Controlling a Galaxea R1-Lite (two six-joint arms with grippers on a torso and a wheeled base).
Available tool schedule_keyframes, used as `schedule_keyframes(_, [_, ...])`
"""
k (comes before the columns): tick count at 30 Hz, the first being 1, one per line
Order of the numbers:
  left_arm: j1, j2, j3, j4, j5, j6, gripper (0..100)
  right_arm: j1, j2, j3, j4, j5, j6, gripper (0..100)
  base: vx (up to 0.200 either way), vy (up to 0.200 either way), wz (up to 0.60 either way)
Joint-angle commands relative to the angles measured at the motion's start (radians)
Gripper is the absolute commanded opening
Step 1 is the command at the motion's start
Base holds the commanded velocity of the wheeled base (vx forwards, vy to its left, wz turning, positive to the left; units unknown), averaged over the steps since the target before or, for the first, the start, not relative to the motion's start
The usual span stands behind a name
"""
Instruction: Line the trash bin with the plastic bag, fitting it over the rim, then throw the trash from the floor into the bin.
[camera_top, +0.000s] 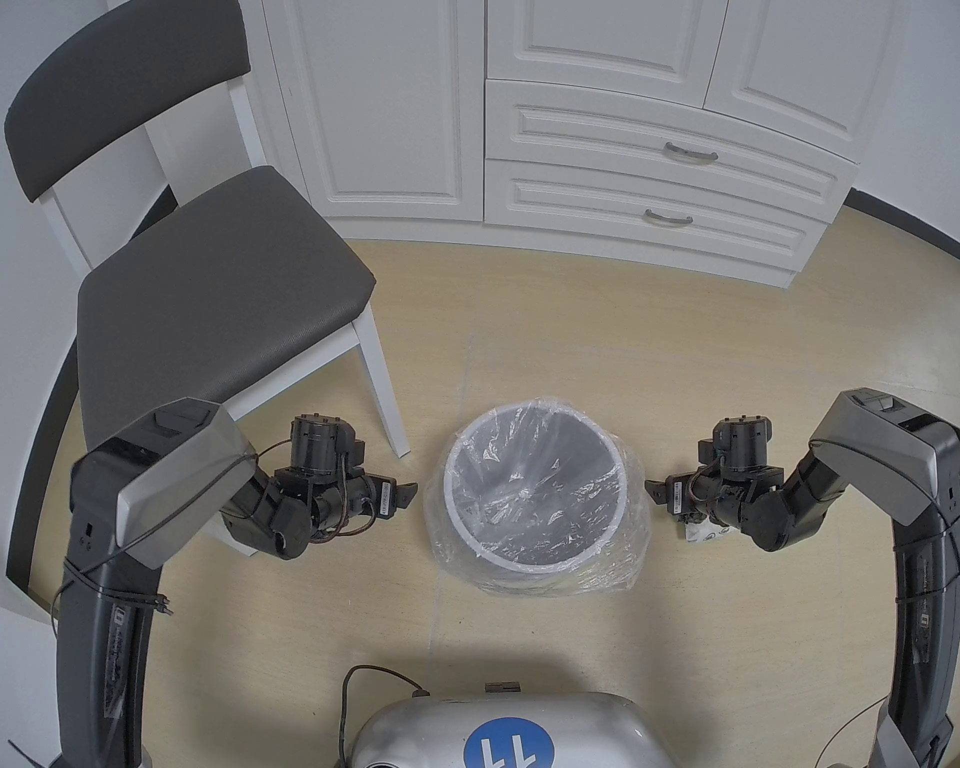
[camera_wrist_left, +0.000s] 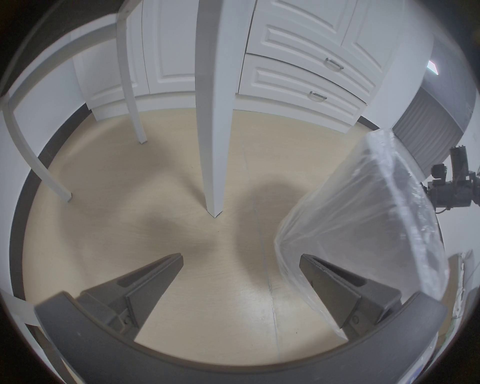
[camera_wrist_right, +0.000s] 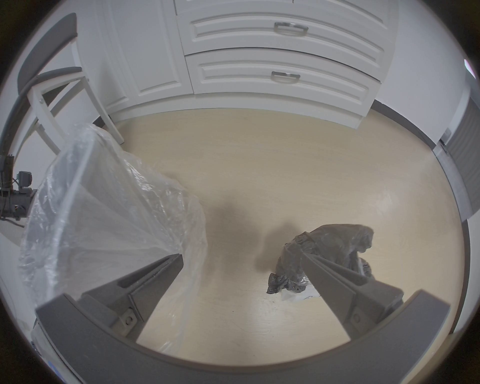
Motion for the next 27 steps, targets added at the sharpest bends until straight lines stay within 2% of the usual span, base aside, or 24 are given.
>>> schedule_keyframes(1, [-0.003,-0.198,0.173,-0.06,0.0,0.04,100,-0.009,-0.101,0.075,-0.006,0.021,-0.041,100,0.0,0.0,0.0])
schedule_keyframes(6, [-0.078,-0.381,0.279,-0.068,0.001,0.056,100,-0.009,-0.132,0.095,-0.008,0.024,-0.052,100,0.0,0.0,0.0])
schedule_keyframes(11, [-0.17,-0.447,0.276,-0.05,0.004,0.071,100,-0.008,-0.141,0.128,-0.005,0.052,-0.055,100,0.0,0.0,0.0])
schedule_keyframes(13, [-0.217,-0.456,0.259,-0.036,0.021,0.117,100,0.012,-0.112,0.152,-0.003,0.072,-0.072,100,0.0,0.0,0.0])
schedule_keyframes(16, [-0.232,-0.451,0.234,-0.022,0.058,0.148,100,0.029,-0.084,0.154,-0.009,0.073,-0.083,100,0.0,0.0,0.0])
schedule_keyframes(17, [-0.249,-0.45,0.218,-0.014,0.113,0.158,100,0.04,-0.058,0.146,-0.014,0.075,-0.083,100,0.0,0.0,0.0])
schedule_keyframes(19, [-0.253,-0.457,0.23,-0.019,0.133,0.157,100,0.043,-0.044,0.14,-0.014,0.09,-0.078,100,0.0,0.0,0.0])
schedule_keyframes(27, [-0.246,-0.554,0.409,-0.091,0.136,0.142,100,0.043,0.019,0.131,-0.098,0.173,-0.046,100,0.0,0.0,0.0])
